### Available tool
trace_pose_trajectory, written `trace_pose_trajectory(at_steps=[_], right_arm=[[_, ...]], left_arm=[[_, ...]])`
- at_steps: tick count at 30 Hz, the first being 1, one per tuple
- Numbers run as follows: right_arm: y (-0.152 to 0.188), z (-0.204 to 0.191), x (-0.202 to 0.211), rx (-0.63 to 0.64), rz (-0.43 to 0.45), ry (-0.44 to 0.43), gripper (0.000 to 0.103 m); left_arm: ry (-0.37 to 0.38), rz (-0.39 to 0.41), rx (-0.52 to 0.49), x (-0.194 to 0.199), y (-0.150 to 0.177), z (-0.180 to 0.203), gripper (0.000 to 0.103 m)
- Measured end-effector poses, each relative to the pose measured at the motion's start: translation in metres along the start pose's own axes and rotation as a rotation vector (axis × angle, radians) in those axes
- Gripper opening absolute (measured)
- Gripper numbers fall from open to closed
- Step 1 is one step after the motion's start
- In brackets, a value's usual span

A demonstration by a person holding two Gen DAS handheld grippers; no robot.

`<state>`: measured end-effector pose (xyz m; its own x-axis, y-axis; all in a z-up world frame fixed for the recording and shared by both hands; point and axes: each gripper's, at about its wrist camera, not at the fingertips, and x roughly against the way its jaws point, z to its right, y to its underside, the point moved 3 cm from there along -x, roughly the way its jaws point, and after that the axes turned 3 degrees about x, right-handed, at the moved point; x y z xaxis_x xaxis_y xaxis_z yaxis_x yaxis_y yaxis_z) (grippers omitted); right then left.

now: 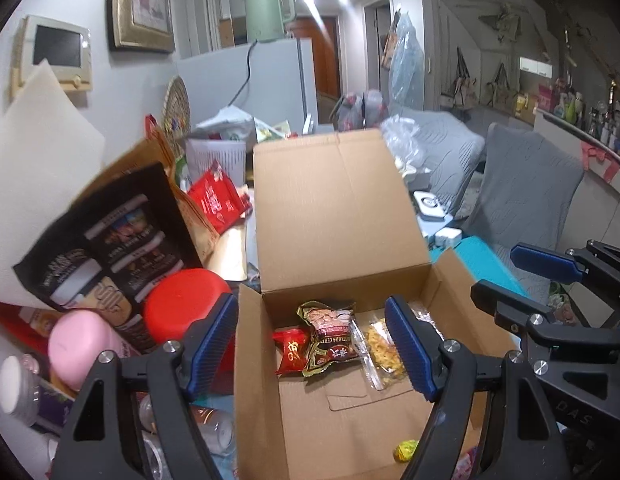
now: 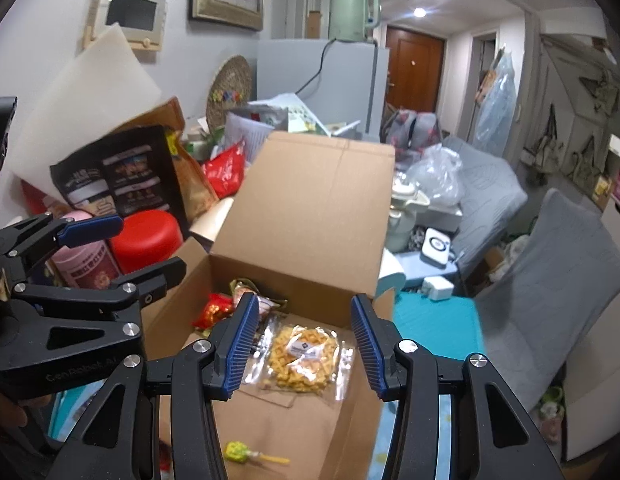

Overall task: Organize snacks
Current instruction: 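Withdraw both tools from the box toward the snacks on the cloth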

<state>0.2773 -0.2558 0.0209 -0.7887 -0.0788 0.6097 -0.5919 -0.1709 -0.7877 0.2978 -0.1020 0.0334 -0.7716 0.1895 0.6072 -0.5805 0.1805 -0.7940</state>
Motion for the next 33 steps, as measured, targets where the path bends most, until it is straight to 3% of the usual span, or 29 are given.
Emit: trace_pose_trajectory(at_steps=[17, 28, 33], right_arm=[[0.005, -0.023, 0.096, 0.018, 0.141, 0.024, 0.059], [0.026, -0.037, 0.135, 0.009, 0.197, 0.026, 0.072], [0.041, -0.046, 0.147, 0.007, 0.208, 0.017, 0.073]], left_arm=[[0.018, 0.158, 0.019, 0.107, 0.008, -0.005, 0.077], [0.028, 0.197, 0.035, 0.147, 0.033, -0.010, 0.077], [0.049, 0.188, 0.048, 0.158, 0.052, -0.011, 0.077]])
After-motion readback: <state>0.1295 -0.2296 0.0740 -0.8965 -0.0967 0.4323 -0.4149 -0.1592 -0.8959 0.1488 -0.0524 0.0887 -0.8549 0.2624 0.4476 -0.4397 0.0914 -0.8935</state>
